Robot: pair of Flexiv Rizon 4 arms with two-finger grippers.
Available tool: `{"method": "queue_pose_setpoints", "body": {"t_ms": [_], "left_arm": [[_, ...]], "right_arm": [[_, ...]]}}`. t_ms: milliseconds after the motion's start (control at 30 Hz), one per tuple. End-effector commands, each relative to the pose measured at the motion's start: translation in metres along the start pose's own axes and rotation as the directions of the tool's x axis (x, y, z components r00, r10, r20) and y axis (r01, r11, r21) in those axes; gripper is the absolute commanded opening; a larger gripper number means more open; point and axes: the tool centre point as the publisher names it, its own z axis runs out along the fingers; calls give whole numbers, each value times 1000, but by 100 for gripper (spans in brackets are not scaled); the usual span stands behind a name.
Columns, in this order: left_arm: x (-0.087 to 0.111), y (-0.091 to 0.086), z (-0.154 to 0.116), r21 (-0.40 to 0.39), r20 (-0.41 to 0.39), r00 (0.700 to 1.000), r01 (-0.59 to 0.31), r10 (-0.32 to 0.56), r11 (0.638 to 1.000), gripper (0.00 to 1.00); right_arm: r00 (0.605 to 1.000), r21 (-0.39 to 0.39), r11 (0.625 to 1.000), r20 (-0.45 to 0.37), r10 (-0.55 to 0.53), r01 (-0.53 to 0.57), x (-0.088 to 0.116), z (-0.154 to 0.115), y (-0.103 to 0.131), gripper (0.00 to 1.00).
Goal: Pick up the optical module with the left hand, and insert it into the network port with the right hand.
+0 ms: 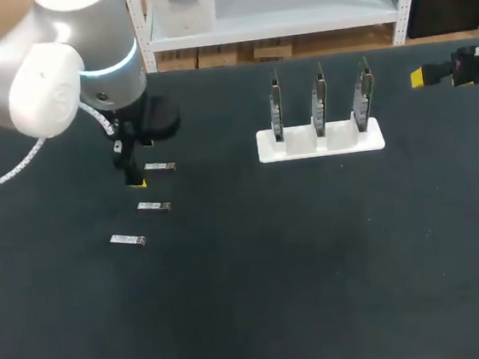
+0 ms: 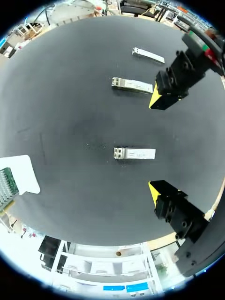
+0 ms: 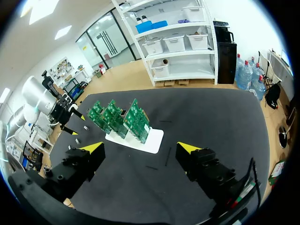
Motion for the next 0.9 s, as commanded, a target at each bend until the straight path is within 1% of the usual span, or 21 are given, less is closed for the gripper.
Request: {"method": "queue_pose_setpoints", "body": {"t_ms": [33,167,233,333,467,633,667,700,733,900], "left_arm": [[-5,2,5,5,-3,1000,-3,3,1000,100],[-11,4,9,-1,-13,1000,18,-18,1000,100],[-12,3,11,2,-21,1000,1,-1,1000,100],[-13,1,14,7,-25,1000,-2,2,1000,100],[-16,3,17,26,-25,999,25,-25,999,100],[-17,6,21,13,-28,999,31,-30,999,100],[-16,6,22,15,-23,999,31,-31,999,82],[-16,7,22,13,-25,999,33,-33,999,22],[-16,8,23,-3,-39,999,27,-27,1000,0],[-14,11,27,-9,-54,997,51,-51,999,0]], "right_arm": [[1000,0,1000,0,0,0,0,0,0,100],[1000,0,1000,0,0,0,0,0,0,100],[1000,0,1000,0,0,0,0,0,0,100],[1000,0,1000,0,0,0,0,0,0,100],[1000,0,1000,0,0,0,0,0,0,100],[1000,0,1000,0,0,0,0,0,0,100],[1000,0,1000,0,0,0,0,0,0,100],[1000,0,1000,0,0,0,0,0,0,100],[1000,0,1000,0,0,0,0,0,0,100],[1000,0,1000,0,0,0,0,0,0,100]]}}
